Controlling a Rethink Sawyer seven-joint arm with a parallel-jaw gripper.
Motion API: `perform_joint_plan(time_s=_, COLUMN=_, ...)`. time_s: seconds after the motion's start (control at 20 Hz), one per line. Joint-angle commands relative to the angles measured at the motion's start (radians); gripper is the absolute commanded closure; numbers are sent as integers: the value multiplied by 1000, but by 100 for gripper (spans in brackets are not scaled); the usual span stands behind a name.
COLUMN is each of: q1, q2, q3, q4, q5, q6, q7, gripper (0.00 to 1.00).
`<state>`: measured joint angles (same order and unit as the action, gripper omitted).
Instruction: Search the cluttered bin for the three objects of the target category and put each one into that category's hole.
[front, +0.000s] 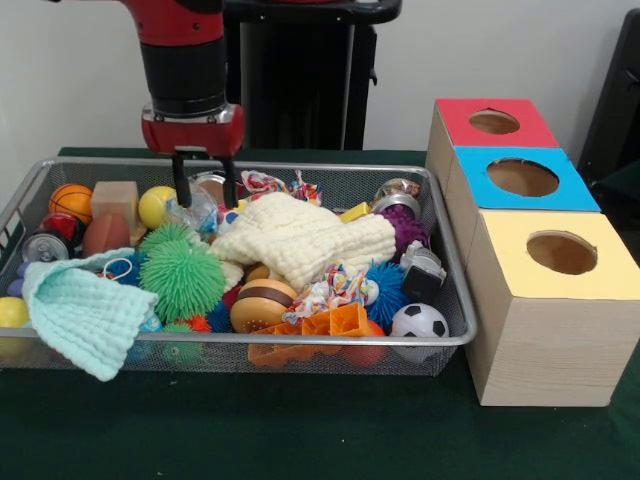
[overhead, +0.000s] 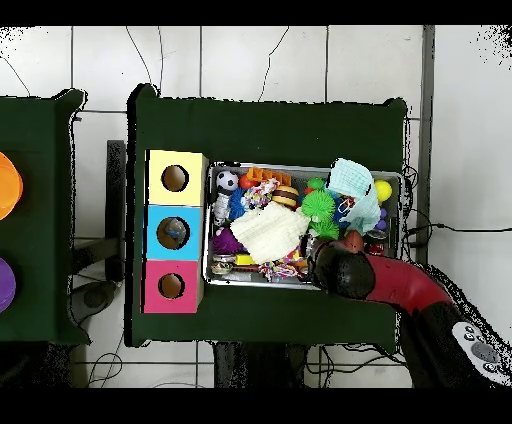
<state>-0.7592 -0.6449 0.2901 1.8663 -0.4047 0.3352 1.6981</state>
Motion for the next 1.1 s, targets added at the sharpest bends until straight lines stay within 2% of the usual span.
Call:
perform_joint_plan(time_s=0.05, q1=-1, q2=41, q3=148, q4=-128, q5=-86, q6=206, q7=-251, gripper=0)
perform_joint_plan(time_s=0.5, q1=-42, q2=77, q3=239, q4=-178, q5=-158, q6=307, q7=-348, gripper=0)
perform_joint_plan(time_s=1.1, q1=-112, q2=104, q3=324, q4=-178, q5=-228, q6=345, q7=-376, gripper=0)
